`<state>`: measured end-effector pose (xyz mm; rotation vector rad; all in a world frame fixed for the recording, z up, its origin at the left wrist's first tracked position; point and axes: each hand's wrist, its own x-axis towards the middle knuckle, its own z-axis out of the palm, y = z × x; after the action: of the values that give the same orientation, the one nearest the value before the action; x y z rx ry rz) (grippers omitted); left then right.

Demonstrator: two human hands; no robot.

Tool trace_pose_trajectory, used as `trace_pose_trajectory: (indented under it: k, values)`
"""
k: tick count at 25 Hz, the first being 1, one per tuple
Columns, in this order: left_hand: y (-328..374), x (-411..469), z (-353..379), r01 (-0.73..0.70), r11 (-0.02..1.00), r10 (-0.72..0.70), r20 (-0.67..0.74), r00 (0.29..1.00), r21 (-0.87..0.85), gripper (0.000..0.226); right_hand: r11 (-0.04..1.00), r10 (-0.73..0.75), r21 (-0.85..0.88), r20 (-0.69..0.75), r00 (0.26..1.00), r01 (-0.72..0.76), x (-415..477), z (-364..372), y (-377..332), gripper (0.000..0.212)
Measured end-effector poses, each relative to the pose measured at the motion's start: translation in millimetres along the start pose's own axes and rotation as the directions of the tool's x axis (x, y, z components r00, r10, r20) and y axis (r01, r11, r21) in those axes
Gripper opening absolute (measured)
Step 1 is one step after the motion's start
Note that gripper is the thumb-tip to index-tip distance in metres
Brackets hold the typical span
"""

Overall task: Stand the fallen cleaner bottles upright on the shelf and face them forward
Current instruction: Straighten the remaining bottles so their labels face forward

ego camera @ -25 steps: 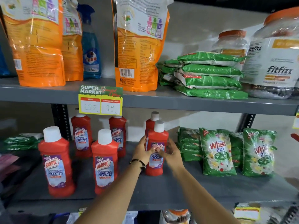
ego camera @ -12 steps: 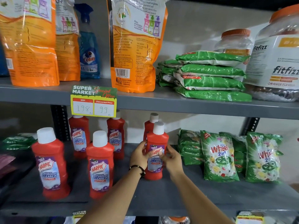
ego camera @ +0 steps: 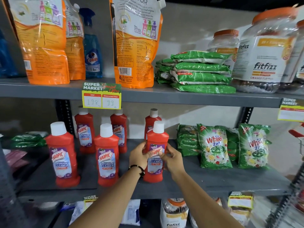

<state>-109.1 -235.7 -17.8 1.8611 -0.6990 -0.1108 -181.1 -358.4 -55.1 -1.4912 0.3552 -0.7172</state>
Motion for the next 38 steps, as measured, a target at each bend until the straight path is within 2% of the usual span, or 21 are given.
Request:
trace_pose_trajectory:
  k: [29,34,38]
  values:
    - [-5.2,-10.4,-4.9,0.020,1.000,-0.019,0.017,1.000,-0.017,0.046,0.998,-0.019,-0.056,-0.025,0.999,0.018,-9.9,3.9,3.3,0.033]
    - [-4.6,-12.7,-5.4,0.029,1.000,-0.029,0.017,0.999,-0.005,0.049,0.991,0.052,-0.119,-0.054,0.997,-0.058,-9.8,4.0,3.2,0.065]
    - [-4.2,-15.1,-6.1,0.030,1.000,-0.030,0.013,0.999,0.000,0.048,0.992,0.036,-0.118,-0.027,0.999,-0.039,-11.6,2.8,3.8,0.060]
